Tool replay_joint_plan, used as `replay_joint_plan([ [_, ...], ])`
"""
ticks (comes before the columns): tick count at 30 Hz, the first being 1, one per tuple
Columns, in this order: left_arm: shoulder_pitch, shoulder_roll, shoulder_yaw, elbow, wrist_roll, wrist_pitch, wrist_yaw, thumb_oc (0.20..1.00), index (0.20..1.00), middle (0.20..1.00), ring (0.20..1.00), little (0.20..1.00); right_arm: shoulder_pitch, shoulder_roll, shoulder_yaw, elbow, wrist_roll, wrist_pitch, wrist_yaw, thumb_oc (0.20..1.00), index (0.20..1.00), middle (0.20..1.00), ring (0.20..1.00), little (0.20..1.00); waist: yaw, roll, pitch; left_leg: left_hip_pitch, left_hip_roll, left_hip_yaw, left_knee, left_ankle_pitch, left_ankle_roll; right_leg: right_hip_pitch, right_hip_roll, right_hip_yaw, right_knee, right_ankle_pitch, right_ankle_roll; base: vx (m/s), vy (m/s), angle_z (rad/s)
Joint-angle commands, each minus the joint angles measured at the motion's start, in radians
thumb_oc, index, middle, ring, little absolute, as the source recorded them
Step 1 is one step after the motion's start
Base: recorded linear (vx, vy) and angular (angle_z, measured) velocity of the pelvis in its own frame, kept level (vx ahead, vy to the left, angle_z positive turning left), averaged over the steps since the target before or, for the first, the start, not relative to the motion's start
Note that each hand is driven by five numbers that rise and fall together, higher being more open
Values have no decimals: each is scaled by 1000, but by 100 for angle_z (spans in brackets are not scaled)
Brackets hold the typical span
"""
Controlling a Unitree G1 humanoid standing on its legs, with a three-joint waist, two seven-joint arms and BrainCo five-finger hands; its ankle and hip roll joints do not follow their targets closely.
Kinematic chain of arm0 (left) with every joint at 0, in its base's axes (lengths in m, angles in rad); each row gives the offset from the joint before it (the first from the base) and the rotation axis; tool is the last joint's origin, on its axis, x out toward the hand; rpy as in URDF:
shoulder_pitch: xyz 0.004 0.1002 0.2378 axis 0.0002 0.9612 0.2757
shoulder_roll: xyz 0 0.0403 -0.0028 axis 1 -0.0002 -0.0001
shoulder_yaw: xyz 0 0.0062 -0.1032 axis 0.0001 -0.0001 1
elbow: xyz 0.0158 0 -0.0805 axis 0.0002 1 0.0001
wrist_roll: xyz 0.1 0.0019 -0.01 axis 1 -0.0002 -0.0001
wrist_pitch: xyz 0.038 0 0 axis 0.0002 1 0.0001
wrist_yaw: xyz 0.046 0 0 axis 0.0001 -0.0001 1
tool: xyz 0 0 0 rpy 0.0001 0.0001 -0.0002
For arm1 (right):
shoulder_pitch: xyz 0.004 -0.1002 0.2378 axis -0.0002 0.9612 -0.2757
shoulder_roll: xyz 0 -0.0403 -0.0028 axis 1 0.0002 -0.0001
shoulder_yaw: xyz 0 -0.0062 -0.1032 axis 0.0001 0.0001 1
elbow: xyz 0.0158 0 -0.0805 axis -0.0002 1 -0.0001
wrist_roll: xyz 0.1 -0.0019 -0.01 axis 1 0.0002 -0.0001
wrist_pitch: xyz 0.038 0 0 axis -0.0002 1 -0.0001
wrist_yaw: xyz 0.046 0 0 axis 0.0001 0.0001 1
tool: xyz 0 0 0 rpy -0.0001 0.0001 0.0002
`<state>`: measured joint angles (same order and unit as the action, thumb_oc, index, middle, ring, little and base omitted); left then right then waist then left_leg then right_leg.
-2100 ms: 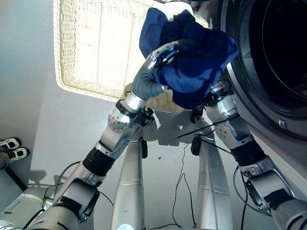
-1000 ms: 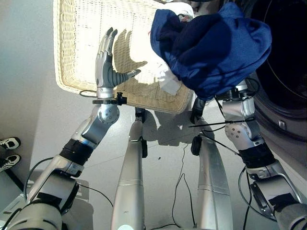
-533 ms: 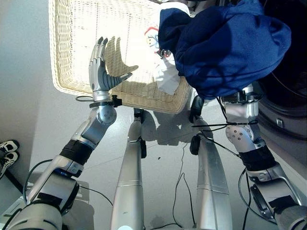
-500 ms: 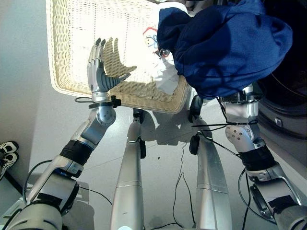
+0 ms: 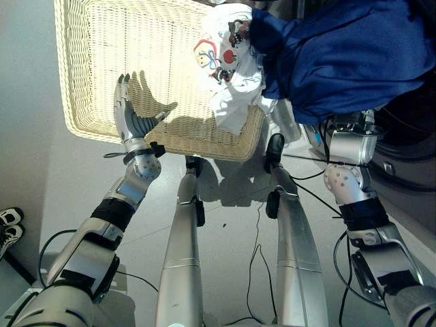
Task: Put the clothes into the washing machine.
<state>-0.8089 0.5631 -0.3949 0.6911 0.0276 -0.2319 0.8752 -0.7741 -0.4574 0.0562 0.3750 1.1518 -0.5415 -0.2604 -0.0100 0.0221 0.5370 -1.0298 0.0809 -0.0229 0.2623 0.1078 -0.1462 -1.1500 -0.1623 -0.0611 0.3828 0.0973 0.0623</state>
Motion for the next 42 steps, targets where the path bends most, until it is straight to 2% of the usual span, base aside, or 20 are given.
replay_joint_plan([
  [1, -66, 10, 8, 32, -68, -54, 18, 1000, 1000, 1000, 1000, 1000, -36, -110, -9, 65, 105, 26, -31, 200, 200, 200, 200, 200, -7, 20, -17, -5, -75, 51, 1, 12, 56, 32, 54, -95, -30, 55, 94, 4, -9, -5],
  [5, -116, 29, -27, 84, -100, -64, -6, 1000, 1000, 1000, 1000, 1000, -143, -190, 45, 300, 180, 137, -106, 200, 200, 200, 200, 200, 0, 22, -17, -7, -77, 44, 3, 10, 55, 30, 62, -93, -36, 59, 87, 2, -2, -1],
  [6, -127, 47, -50, 96, -118, -71, -23, 1000, 1000, 1000, 1000, 1000, -235, -268, 69, 399, 241, 148, -188, 200, 200, 200, 200, 200, 6, 23, -17, -6, -76, 41, 11, 3, 54, 31, 64, -90, -36, 60, 84, 0, 0, 0],
  [7, -130, 48, -51, 99, -120, -73, -25, 1000, 1000, 1000, 1000, 1000, -253, -279, 78, 415, 250, 133, -203, 200, 200, 200, 200, 200, 7, 25, -17, -8, -75, 41, 13, 1, 54, 29, 65, -90, -36, 60, 84, 0, 0, 0],
  [8, -100, 64, -68, 100, -129, -101, -16, 1000, 1000, 1000, 1000, 1000, -329, -353, 72, 493, 210, 63, -311, 200, 200, 200, 200, 200, 11, 24, -17, -12, -70, 36, 30, -15, 55, 31, 65, -93, -26, 49, 81, 9, -13, -4],
  [10, -63, 80, -85, 87, -131, -120, 3, 1000, 1000, 1000, 1000, 1000, -380, -420, 73, 543, 192, -22, -403, 200, 200, 200, 200, 200, 15, 15, -17, -15, -68, 27, 29, -22, 57, 37, 68, -97, -27, 48, 81, 1, -12, -2],
  [11, -62, 79, -83, 86, -130, -120, 4, 1000, 1000, 1000, 1000, 1000, -384, -420, 77, 544, 188, -23, -408, 200, 200, 200, 200, 200, 15, 16, -17, -14, -68, 27, 28, -22, 57, 37, 69, -97, -28, 48, 81, -15, -36, -4],
  [12, -19, 96, -88, 61, -128, -130, 19, 1000, 1000, 1000, 1000, 1000, -425, -492, 85, 537, 97, -102, -551, 200, 200, 200, 200, 200, 17, 7, -17, -10, -68, 20, 16, -24, 60, 47, 76, -100, -37, 49, 81, -17, -29, -4],
  [14, 21, 117, -84, 46, -135, -145, 26, 1000, 1000, 1000, 1000, 1000, -443, -561, 84, 487, -22, -117, -727, 200, 200, 200, 200, 200, 11, -2, -17, -5, -69, 14, 12, -26, 65, 54, 85, -98, -44, 51, 81, -12, -15, -2],
  [17, 53, 125, -57, 44, -141, -145, 5, 1000, 1000, 1000, 1000, 1000, -420, -627, 56, 444, -146, -103, -847, 200, 200, 200, 200, 200, 0, -17, -17, 7, -74, 9, 13, -31, 69, 69, 97, -94, -47, 45, 78, 0, 0, 0],
  [23, 25, 132, -56, 84, -135, -173, -65, 1000, 1000, 1000, 1000, 1000, -418, -667, 73, 490, -180, -58, -841, 200, 200, 200, 200, 200, -1, -23, -17, 14, -87, -5, 18, -34, 74, 79, 100, -88, -45, 33, 72, 0, 0, 0],
  [26, 13, 132, -65, 93, -146, -188, -79, 1000, 1000, 1000, 1000, 1000, -422, -654, 83, 525, -161, -57, -800, 514, 514, 514, 514, 514, 3, -15, -17, 15, -95, -9, 19, -37, 75, 77, 98, -88, -49, 31, 71, 0, 0, 0],
  [27, 4, 130, -73, 99, -148, -192, -82, 1000, 1000, 1000, 1000, 1000, -423, -643, 84, 543, -152, -53, -761, 853, 853, 853, 853, 853, 4, -10, -17, 17, -97, -8, 16, -38, 75, 78, 97, -87, -51, 30, 70, 0, 0, 0],
  [28, -2, 129, -79, 99, -150, -191, -84, 1000, 1000, 1000, 1000, 1000, -424, -634, 89, 550, -140, -45, -728, 1000, 1000, 1000, 1000, 1000, 6, -8, -17, 20, -99, -7, 14, -38, 75, 80, 97, -87, -56, 30, 70, 0, 0, 0],
  [30, -11, 128, -84, 100, -156, -191, -90, 1000, 1000, 1000, 1000, 1000, -424, -621, 99, 562, -136, -10, -673, 1000, 1000, 1000, 1000, 1000, 8, -5, -17, 22, -101, -6, 10, -38, 75, 83, 97, -88, -61, 30, 70, 0, 0, 0],
  [31, -19, 131, -89, 98, -162, -196, -106, 1000, 1000, 1000, 1000, 1000, -427, -606, 119, 568, -147, 44, -654, 1000, 1000, 1000, 1000, 1000, 10, -3, -17, 22, -106, -6, 14, -41, 77, 83, 98, -86, -65, 31, 68, 0, 0, 0],
  [33, -22, 131, -95, 94, -156, -203, -118, 1000, 1000, 1000, 1000, 1000, -434, -602, 142, 586, -220, 104, -668, 1000, 1000, 1000, 1000, 1000, 13, -1, -17, 22, -103, -3, 13, -39, 77, 84, 95, -89, -64, 30, 68, 0, 0, 0],
  [36, -42, 128, -116, 72, -156, -224, -154, 1000, 1000, 1000, 1000, 1000, -459, -591, 241, 608, -430, 379, -645, 1000, 1000, 1000, 1000, 1000, 20, -1, -17, 17, -105, -2, 13, -37, 81, 84, 94, -93, -68, 35, 68, -4, -11, 0],
  [40, -65, 120, -127, 46, -177, -250, -194, 1000, 1000, 1000, 1000, 1000, -504, -573, 345, 572, -569, 474, -656, 1000, 1000, 1000, 1000, 1000, 24, 3, -17, 8, -105, 0, 19, -36, 84, 75, 90, -98, -59, 32, 66, 0, 0, 0],
  [42, -73, 119, -133, 42, -161, -258, -199, 1000, 1000, 1000, 1000, 1000, -508, -559, 356, 551, -607, 488, -660, 1000, 1000, 1000, 1000, 1000, 23, 6, -17, 5, -104, 3, 21, -36, 84, 71, 89, -98, -55, 31, 66, 0, 0, 0],
])
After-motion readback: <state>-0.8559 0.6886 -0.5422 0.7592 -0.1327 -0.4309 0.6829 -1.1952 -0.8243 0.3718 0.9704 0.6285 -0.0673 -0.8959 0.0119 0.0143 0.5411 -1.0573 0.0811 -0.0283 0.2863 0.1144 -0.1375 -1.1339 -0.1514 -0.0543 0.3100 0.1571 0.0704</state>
